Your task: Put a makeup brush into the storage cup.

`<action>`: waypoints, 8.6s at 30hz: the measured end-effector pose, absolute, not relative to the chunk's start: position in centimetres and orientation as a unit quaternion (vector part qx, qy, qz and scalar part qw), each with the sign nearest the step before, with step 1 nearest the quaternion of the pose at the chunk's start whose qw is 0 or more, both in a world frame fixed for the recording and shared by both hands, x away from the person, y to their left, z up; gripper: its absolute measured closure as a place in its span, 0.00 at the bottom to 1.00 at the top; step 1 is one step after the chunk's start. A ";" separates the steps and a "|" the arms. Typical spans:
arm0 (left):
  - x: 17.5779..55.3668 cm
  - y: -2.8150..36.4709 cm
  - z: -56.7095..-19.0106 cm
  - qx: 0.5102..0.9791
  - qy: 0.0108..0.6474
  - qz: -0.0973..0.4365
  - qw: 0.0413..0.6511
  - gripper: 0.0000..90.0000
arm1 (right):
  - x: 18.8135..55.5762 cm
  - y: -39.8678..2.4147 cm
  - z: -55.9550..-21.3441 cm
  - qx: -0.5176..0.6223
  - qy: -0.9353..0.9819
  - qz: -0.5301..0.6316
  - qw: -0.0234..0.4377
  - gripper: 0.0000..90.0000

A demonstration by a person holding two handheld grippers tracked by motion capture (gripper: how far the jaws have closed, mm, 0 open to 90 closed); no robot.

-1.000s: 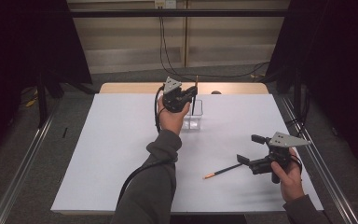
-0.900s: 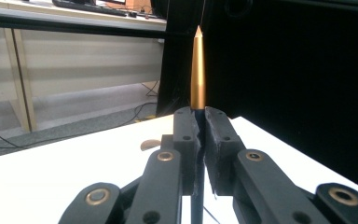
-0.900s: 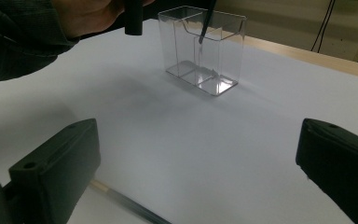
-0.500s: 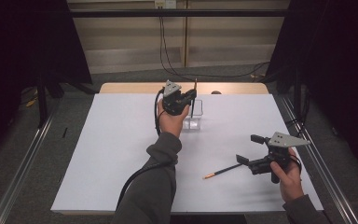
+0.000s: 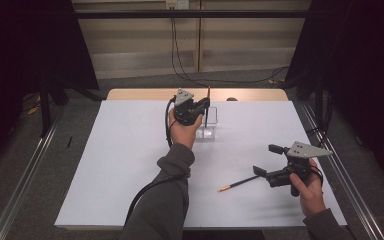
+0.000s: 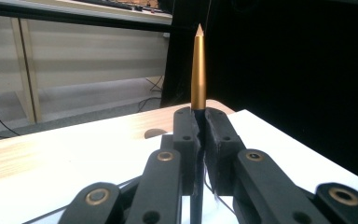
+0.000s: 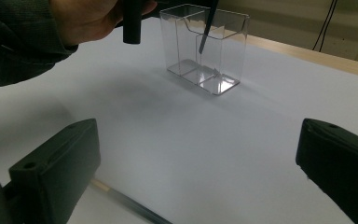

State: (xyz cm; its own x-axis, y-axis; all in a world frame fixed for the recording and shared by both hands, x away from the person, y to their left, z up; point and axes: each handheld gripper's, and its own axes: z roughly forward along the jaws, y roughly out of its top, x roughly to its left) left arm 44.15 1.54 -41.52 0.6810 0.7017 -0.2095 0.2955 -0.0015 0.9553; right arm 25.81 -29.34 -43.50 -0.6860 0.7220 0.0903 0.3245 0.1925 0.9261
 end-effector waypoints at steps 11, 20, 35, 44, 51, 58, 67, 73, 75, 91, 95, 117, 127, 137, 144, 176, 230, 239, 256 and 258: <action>44.0 1.7 -42.1 0.691 0.361 0.163 0.605 0.93 | 25.8 -29.3 -43.5 0.346 0.750 0.532 0.186 0.00; 43.7 1.6 -42.8 0.695 0.364 0.162 0.599 0.93 | 25.8 -29.3 -43.5 0.348 0.750 0.531 0.187 0.00; 43.3 1.5 -43.7 0.697 0.366 0.158 0.596 0.93 | 25.8 -29.3 -43.5 0.347 0.750 0.532 0.186 0.00; 43.1 1.5 -43.9 0.706 0.364 0.160 0.586 0.93 | 25.8 -29.2 -43.5 0.344 0.751 0.531 0.188 0.00; 43.0 1.6 -43.9 0.710 0.362 0.159 0.583 0.92 | 25.7 -29.2 -43.5 0.346 0.751 0.531 0.185 0.00; 43.0 1.4 -43.8 0.697 0.359 0.171 0.597 0.70 | 25.8 -29.1 -43.5 0.345 0.752 0.531 0.185 0.00; 43.0 1.5 -43.3 0.695 0.355 0.174 0.601 0.56 | 25.8 -29.1 -43.5 0.343 0.753 0.531 0.185 0.00; 42.9 1.4 -42.9 0.698 0.357 0.165 0.598 0.48 | 25.8 -29.0 -43.5 0.342 0.755 0.528 0.183 0.00; 42.9 1.3 -42.8 0.694 0.357 0.165 0.603 0.45 | 25.8 -29.0 -43.5 0.342 0.755 0.529 0.182 0.00; 42.6 1.8 -42.6 0.701 0.340 0.157 0.607 0.26 | 25.8 -28.8 -43.6 0.338 0.758 0.528 0.183 0.00; 42.6 2.0 -42.5 0.701 0.331 0.147 0.614 0.22 | 25.8 -28.7 -43.6 0.340 0.757 0.527 0.183 0.00; 42.2 2.9 -42.2 0.719 0.313 0.114 0.610 0.06 | 25.8 -28.6 -43.6 0.337 0.760 0.526 0.181 0.00; 41.8 3.4 -42.0 0.719 0.310 0.111 0.611 0.03 | 25.8 -28.7 -43.6 0.339 0.758 0.526 0.184 0.00; 41.2 4.4 -42.0 0.726 0.301 0.100 0.610 0.00 | 25.8 -28.6 -43.6 0.338 0.760 0.525 0.182 0.00; 40.7 4.9 -42.0 0.736 0.294 0.092 0.603 0.00 | 25.8 -28.6 -43.6 0.338 0.760 0.524 0.182 0.00; 39.0 7.8 -42.3 0.756 0.285 0.097 0.582 0.02 | 25.8 -28.4 -43.7 0.335 0.763 0.522 0.182 0.00; 36.5 12.7 -44.0 0.762 0.305 0.120 0.559 0.03 | 25.9 -28.2 -43.9 0.329 0.766 0.521 0.180 0.00; 36.0 13.9 -44.2 0.763 0.305 0.122 0.557 0.03 | 25.9 -28.1 -43.9 0.330 0.766 0.521 0.181 0.00; 34.7 16.1 -44.6 0.761 0.316 0.124 0.552 0.03 | 25.8 -28.1 -43.8 0.330 0.767 0.520 0.182 0.00; 34.6 16.3 -44.6 0.764 0.320 0.133 0.545 0.03 | 25.8 -28.1 -43.8 0.330 0.766 0.520 0.183 0.00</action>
